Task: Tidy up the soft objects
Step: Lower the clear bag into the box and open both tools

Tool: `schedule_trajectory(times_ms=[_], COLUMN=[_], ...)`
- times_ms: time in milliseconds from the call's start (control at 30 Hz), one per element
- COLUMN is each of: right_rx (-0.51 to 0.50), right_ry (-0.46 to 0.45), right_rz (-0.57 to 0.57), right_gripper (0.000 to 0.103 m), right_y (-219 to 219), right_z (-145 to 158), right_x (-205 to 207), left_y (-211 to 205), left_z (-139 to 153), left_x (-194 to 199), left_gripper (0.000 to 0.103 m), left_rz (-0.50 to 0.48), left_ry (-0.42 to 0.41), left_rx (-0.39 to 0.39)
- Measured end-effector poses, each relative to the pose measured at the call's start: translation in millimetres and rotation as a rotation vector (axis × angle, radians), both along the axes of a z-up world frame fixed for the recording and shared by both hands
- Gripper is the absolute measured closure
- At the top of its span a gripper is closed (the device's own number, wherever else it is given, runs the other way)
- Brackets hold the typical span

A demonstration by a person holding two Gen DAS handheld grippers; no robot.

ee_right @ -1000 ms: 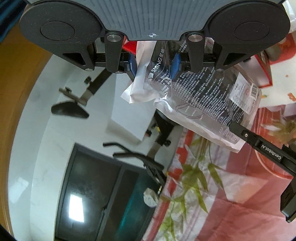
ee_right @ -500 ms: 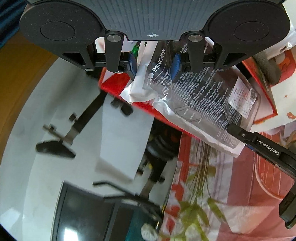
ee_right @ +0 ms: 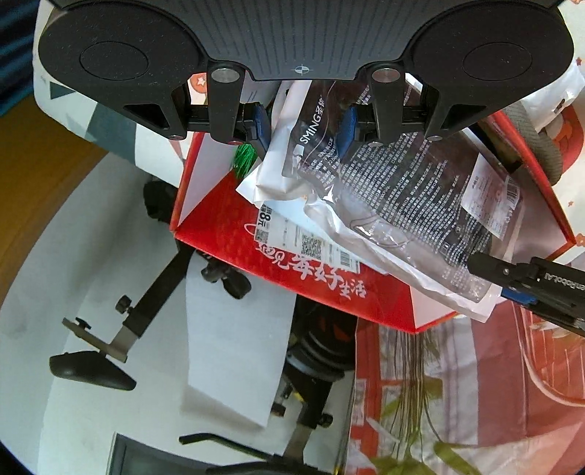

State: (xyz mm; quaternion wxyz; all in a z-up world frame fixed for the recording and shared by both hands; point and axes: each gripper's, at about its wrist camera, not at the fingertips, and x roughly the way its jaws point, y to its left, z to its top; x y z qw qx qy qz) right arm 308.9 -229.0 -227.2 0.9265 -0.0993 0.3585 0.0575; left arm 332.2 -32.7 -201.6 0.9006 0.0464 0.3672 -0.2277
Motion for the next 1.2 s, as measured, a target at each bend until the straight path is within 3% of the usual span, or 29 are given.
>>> schedule_trajectory(times_ms=[233, 433, 600, 967, 1200], right_rx=[-0.078, -0.143, -0.137, -0.109, -0.111], right_ry=[0.09, 0.18, 0.245, 0.269, 0.222], right_rz=[-0.007, 0.02, 0.012, 0.002, -0.046], right_gripper=[0.068, 0.068, 0.068, 0.065, 0.054], right_y=[14.6, 29.2, 27.6, 22.9, 20.3], right_z=[-1.1, -11.2, -21.7, -25.9, -20.8], right_x=[23.9, 48.5, 62.3, 64.3, 56.0], left_y=[4.6, 12.2, 8.2, 2.0, 3.4], left_z=[2.0, 9.8, 8.4, -9.4, -4.1], left_x=[3.8, 5.9, 9.7, 16.3, 11.5], left_gripper=[0.064, 0.065, 0.066, 0.066, 0.066], left_rz=[0.024, 0.036, 0.024, 0.024, 0.032], left_ry=[0.012, -0.013, -0.008, 0.03, 0.012], left_rx=[0.005, -0.036, -0.066, -0.059, -0.041])
